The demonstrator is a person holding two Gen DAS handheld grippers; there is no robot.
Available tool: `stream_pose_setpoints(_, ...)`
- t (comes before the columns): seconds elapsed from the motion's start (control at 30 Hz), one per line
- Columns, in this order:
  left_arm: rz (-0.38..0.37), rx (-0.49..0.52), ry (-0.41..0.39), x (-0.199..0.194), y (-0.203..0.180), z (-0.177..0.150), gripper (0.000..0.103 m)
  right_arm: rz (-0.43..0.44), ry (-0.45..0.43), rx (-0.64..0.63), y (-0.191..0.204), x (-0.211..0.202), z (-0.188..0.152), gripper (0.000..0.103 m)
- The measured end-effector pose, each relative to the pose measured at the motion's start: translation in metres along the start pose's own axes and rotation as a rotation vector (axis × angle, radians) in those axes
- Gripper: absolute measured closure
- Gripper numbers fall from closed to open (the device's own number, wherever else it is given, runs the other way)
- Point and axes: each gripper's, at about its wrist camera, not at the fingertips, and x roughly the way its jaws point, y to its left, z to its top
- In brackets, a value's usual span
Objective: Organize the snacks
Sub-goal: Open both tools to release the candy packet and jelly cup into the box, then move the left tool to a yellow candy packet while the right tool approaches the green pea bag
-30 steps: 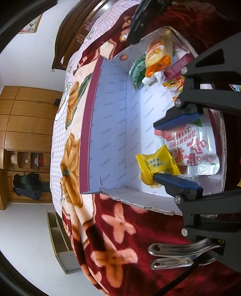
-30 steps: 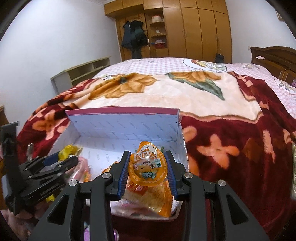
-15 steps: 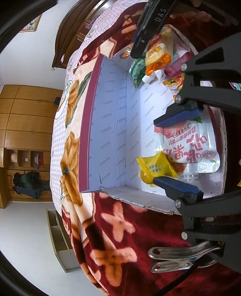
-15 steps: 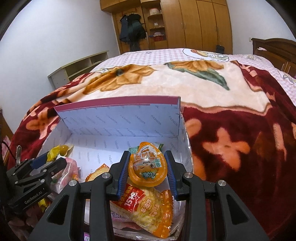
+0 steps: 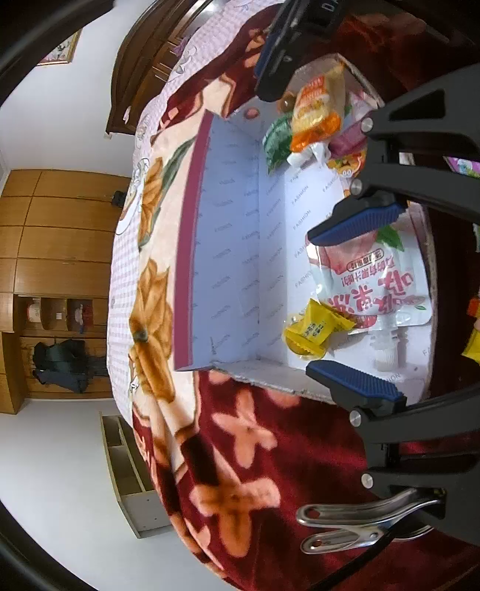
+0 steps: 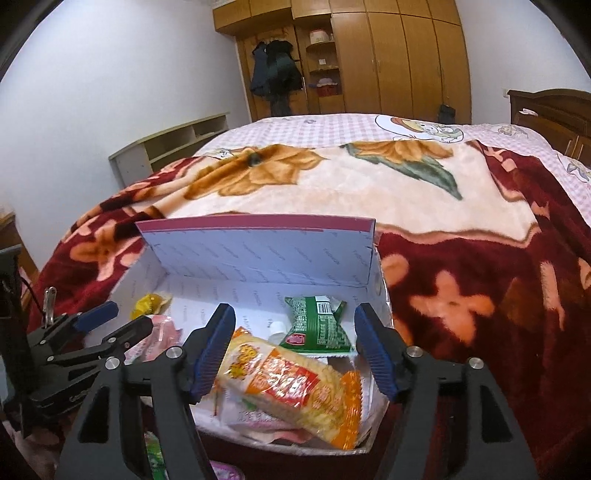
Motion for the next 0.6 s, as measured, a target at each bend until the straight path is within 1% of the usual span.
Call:
stream_pose_setpoints(0.23, -0.009, 0.016, -0.020, -0.026, -0.003, 0.002, 0.035, 0.027, -0.004, -0.008, 0.011, -0.017, -0.004, 0.034)
stream_pose_setpoints(0.43, -0.021, 0.042, -0.027, -0.047, -0.007, -0.003, 0.035, 0.059, 0.001, -0.007, 0.021, -0.030, -0.012, 0.034)
stream_pose_setpoints(0.6, -0.015, 0.039, -0.028, -0.061, -0.005, -0.008, 0.035, 0.077, 0.000, -0.027, 0.031, -0.041, -0.020, 0.034)
